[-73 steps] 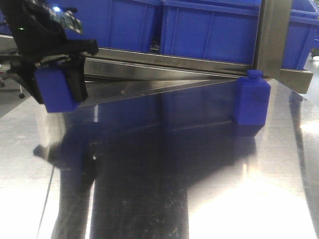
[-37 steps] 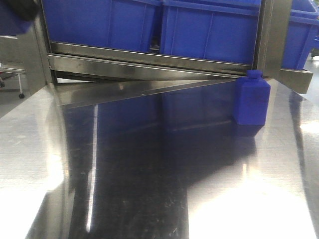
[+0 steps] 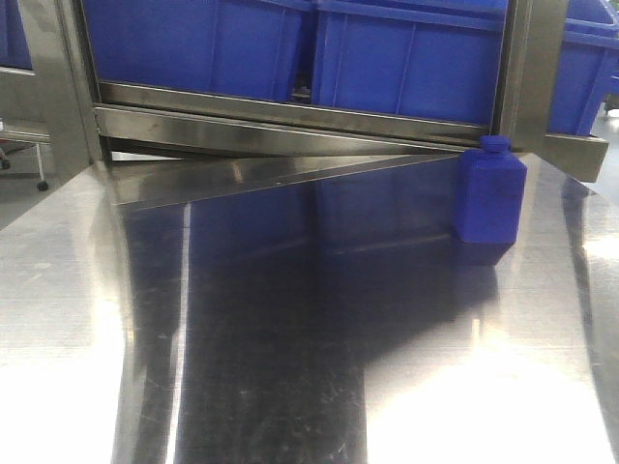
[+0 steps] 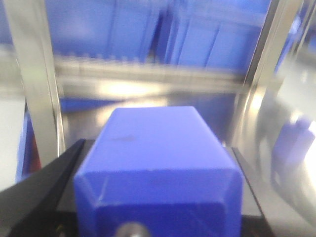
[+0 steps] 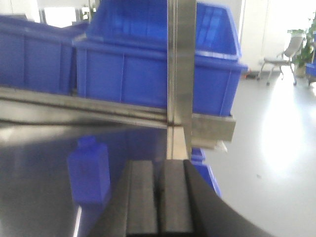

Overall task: Pick and sort blue part to right shelf
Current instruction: 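Lower the right gripper over the other blue part, then close the right gripper on the blue part and lift it, then back the base away from the table holding both parts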

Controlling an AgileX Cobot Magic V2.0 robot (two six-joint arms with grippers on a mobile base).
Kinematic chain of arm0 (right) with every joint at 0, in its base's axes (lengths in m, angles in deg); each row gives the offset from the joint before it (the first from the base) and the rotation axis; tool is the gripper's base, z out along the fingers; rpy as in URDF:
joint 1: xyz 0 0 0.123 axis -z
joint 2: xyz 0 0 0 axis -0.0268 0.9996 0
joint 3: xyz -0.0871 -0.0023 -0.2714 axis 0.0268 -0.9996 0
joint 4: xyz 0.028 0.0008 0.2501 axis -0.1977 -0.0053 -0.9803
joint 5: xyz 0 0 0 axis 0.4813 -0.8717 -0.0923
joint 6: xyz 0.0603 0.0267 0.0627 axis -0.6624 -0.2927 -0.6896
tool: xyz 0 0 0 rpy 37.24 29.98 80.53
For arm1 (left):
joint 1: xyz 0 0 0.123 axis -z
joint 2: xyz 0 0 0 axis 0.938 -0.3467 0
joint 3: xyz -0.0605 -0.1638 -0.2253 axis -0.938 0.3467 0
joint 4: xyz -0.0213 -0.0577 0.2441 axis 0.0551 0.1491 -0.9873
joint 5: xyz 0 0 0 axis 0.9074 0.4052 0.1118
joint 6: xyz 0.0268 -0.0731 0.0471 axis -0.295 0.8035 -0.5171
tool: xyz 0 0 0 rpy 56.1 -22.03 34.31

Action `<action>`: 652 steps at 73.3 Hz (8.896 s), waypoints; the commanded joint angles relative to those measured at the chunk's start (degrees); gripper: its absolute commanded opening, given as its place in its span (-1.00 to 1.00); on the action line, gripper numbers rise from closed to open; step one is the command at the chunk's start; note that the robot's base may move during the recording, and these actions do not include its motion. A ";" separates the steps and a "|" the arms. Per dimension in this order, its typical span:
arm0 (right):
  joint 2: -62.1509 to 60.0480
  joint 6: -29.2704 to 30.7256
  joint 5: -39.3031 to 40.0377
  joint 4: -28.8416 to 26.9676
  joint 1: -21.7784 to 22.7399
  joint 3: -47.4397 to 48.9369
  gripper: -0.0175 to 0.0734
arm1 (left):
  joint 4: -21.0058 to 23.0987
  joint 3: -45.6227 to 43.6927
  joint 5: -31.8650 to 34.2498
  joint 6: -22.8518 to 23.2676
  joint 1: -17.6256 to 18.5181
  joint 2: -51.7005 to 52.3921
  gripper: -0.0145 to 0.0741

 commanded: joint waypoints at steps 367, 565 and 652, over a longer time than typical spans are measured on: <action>18.18 -10.43 -31.88 9.38 -18.11 38.71 -0.17 | 0.11 1.41 6.87 -0.13 0.17 8.35 0.05; 18.18 -10.43 -31.89 9.38 -18.06 38.71 -0.17 | 0.11 1.41 6.87 -0.13 0.17 8.35 0.05; 18.18 -10.43 -31.89 9.38 -18.06 38.71 -0.17 | 0.11 1.41 6.87 -0.13 0.17 8.35 0.05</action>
